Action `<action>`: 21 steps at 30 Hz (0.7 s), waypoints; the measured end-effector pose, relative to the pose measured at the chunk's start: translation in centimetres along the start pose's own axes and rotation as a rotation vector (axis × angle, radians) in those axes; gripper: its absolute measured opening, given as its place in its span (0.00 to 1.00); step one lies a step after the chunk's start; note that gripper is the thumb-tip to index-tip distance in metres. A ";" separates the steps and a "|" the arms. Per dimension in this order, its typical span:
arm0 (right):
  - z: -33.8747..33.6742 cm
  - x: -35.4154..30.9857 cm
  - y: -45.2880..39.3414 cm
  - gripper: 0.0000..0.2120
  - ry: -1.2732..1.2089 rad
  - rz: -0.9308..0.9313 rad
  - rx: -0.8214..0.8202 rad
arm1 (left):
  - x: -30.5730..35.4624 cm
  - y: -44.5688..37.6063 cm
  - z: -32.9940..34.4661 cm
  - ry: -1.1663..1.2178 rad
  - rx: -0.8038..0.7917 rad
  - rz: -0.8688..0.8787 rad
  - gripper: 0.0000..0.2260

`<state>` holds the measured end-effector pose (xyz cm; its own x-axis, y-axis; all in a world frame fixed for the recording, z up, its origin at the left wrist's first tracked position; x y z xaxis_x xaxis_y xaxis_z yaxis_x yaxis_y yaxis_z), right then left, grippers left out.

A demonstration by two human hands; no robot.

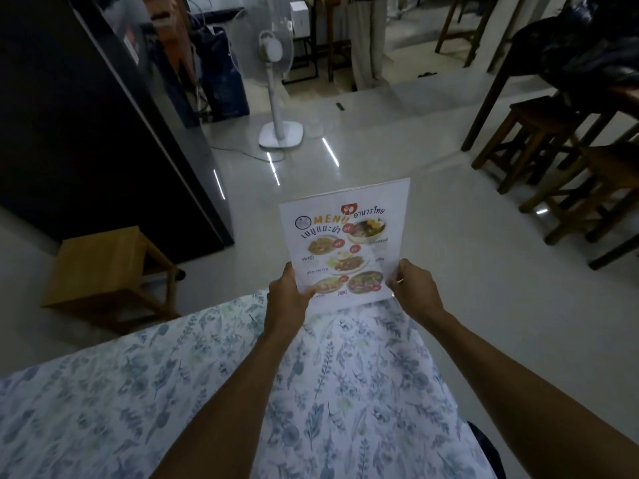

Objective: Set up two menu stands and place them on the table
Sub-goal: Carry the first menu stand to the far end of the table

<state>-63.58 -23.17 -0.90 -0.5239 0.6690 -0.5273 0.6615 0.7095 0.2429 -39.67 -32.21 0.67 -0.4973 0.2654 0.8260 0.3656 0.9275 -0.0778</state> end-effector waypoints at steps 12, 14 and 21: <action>0.7 -1.6 -2.9 0.04 0.048 0.002 0.049 | -1.0 -2.4 0.4 -0.053 0.053 -0.002 0.26; 1.1 -1.4 -2.8 0.05 0.048 0.015 0.054 | -1.2 -2.4 0.4 -0.041 0.050 -0.007 0.26; 0.6 -1.2 -1.3 0.17 -0.014 0.067 0.043 | -0.8 -1.6 -0.1 -0.048 0.007 -0.027 0.29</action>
<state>-63.52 -25.00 -1.04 -0.4701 0.7112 -0.5227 0.7176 0.6528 0.2427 -39.79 -33.98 0.16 -0.5442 0.2528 0.7999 0.3461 0.9363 -0.0605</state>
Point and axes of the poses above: each hand's wrist, its own y-axis away from the middle knuckle, its own z-axis out of the palm, x = y × z, the point moved 2 cm from there along -y, towards the middle knuckle, and after that the axes turned 12 degrees about z, right-handed, at the moved point
